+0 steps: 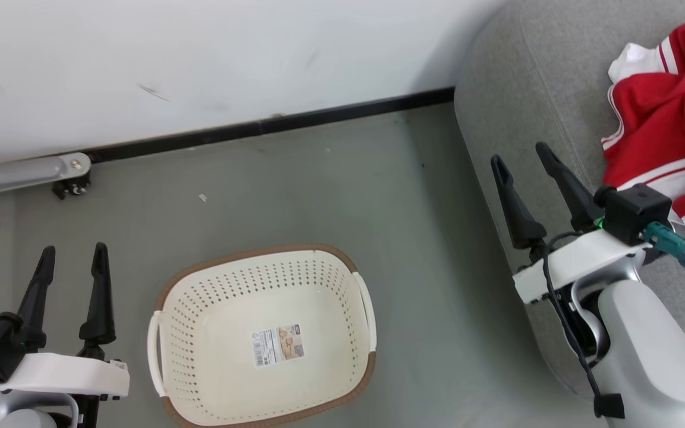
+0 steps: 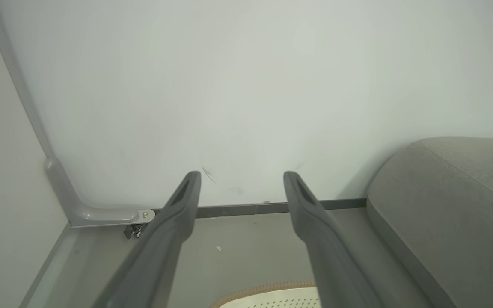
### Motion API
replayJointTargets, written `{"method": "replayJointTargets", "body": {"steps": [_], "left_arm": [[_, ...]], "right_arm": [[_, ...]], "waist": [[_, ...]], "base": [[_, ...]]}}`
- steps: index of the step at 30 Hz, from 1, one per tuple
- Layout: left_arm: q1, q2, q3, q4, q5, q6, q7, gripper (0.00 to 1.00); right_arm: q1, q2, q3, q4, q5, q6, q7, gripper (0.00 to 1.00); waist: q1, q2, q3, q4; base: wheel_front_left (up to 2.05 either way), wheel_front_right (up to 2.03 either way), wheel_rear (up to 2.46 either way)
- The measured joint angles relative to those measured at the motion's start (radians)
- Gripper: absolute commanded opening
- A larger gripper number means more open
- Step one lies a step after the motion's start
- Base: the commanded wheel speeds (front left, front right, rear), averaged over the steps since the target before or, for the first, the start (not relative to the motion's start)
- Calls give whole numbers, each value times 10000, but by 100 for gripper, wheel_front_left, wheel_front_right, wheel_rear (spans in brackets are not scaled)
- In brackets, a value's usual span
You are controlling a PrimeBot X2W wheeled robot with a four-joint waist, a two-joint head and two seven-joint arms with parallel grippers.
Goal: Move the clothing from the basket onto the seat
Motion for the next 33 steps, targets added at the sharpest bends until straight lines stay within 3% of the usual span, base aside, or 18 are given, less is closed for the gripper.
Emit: {"method": "replayJointTargets", "body": {"steps": [9, 24, 33], "left_arm": [[210, -219, 33, 284, 0, -407, -77, 100], [872, -671, 307, 349, 378, -1016, -77, 100], [1425, -813, 476, 380, 639, -1279, -77, 100]], "right_arm": [[550, -299, 31, 238, -84, 0, -6, 100], [1632, -303, -201, -746, 186, 0, -21, 100], [2578, -362, -842, -1175, 236, 0, -23, 100]], "waist": [[0, 0, -652, 359], [0, 0, -1764, 789], [0, 0, -2446, 965]], "base": [[0, 0, 0], [0, 0, 0], [0, 0, 0]]}}
